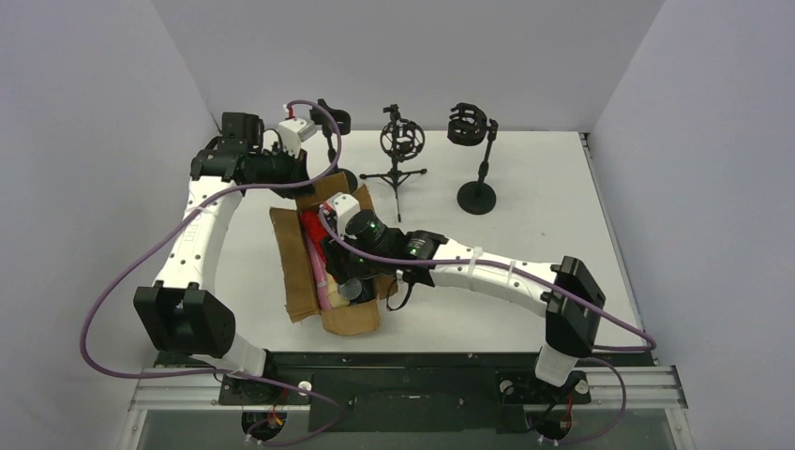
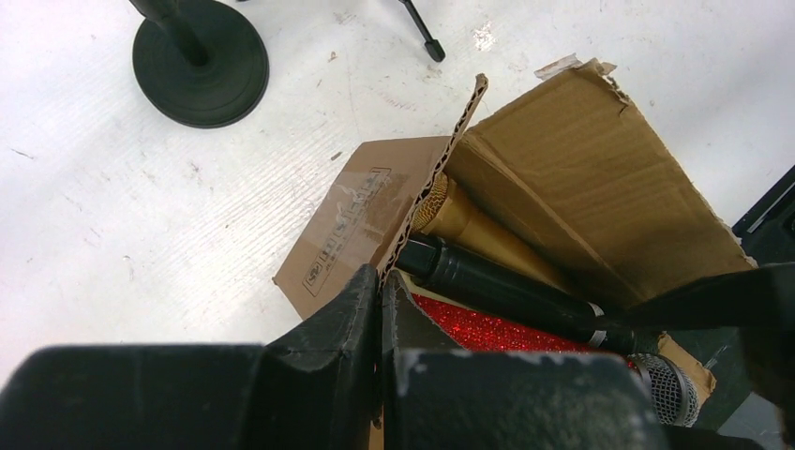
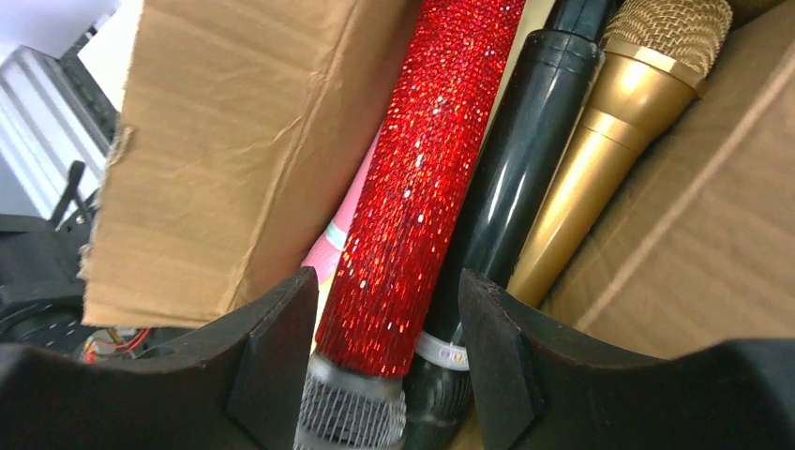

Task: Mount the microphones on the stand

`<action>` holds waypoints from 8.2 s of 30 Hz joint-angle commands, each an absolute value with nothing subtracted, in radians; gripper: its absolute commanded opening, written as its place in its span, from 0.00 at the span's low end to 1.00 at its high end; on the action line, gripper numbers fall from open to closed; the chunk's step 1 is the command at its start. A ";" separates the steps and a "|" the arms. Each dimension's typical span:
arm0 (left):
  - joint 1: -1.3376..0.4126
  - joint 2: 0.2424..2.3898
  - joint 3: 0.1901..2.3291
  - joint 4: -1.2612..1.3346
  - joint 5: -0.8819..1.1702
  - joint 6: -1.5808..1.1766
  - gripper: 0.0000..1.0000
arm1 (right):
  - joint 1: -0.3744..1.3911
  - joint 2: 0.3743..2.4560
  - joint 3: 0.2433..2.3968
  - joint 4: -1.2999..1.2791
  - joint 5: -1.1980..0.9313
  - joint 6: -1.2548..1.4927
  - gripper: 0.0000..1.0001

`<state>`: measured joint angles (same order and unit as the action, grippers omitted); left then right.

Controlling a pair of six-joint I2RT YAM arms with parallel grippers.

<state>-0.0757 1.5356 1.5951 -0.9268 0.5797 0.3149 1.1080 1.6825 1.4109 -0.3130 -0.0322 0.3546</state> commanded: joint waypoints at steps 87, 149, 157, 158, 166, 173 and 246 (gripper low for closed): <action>-0.031 1.516 1.636 -0.791 0.628 0.405 0.00 | 0.852 1.505 0.941 0.010 0.173 0.753 0.52; -0.031 1.456 1.567 -0.758 0.699 0.382 0.00 | 1.115 2.011 1.717 -0.523 0.135 0.304 0.24; -0.031 1.455 1.572 -0.758 0.685 0.388 0.00 | 1.108 1.816 1.728 -0.502 0.154 0.329 0.00; -0.031 1.455 1.570 -0.763 0.684 0.392 0.00 | 1.105 1.797 1.716 -0.497 0.157 0.333 0.00; -0.031 1.449 1.567 -0.775 0.671 0.411 0.00 | 0.973 1.508 1.448 -0.348 0.116 0.452 0.00; -0.031 1.445 1.561 -0.780 0.670 0.422 0.00 | 0.808 1.305 1.014 -0.211 0.050 0.540 0.00; -0.031 1.402 1.533 -0.794 0.666 0.441 0.00 | 1.140 1.969 1.621 -0.391 0.042 0.392 0.39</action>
<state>-0.0307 1.4490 1.5269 -0.8562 0.6250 0.4320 1.1404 1.9324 1.5883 -0.4126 0.0418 0.3904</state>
